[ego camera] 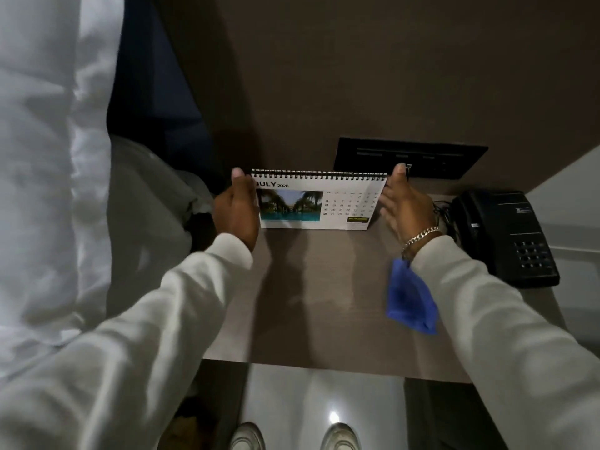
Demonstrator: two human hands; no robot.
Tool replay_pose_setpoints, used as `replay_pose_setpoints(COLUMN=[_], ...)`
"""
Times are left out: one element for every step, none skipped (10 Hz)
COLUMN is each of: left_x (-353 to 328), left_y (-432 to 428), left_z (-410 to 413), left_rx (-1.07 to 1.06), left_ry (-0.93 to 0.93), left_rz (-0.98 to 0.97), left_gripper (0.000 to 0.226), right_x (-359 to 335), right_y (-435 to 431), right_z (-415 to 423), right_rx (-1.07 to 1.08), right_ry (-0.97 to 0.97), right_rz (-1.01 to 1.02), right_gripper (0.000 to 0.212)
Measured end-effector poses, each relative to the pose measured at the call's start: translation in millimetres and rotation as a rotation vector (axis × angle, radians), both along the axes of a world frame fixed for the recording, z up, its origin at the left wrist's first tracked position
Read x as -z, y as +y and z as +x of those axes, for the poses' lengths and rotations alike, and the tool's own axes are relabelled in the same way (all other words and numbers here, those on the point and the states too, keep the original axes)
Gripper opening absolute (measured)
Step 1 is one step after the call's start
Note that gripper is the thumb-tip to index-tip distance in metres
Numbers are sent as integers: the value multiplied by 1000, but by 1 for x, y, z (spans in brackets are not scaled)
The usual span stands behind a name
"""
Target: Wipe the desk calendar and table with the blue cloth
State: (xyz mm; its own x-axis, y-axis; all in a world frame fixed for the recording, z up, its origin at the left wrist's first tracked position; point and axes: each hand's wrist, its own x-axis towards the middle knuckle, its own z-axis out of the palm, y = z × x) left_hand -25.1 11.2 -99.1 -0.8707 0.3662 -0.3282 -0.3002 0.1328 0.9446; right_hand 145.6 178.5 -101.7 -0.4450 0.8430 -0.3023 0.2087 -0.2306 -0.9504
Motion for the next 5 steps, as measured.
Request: replay_pose_setpoints(left_x=[-6, -7, -4, -8, -10], left_y=[11, 16, 13, 10, 3], left_z=[-23, -32, -34, -35, -40], left_rx=[3, -1, 13, 46, 5], left_ry=[-64, -92, -90, -70, 25], left_rz=[40, 99, 111, 97, 51], left_gripper=[48, 59, 61, 55, 38], right_x=[0, -3, -5, -9, -20], right_y=[0, -1, -4, -7, -4], right_z=[-4, -10, -16, -19, -10], right_rx=[-32, -4, 19, 71, 216], right_ry=[114, 206, 234, 208, 173], right_rz=[-68, -150, -163, -153, -145], right_gripper=[49, 71, 68, 67, 52])
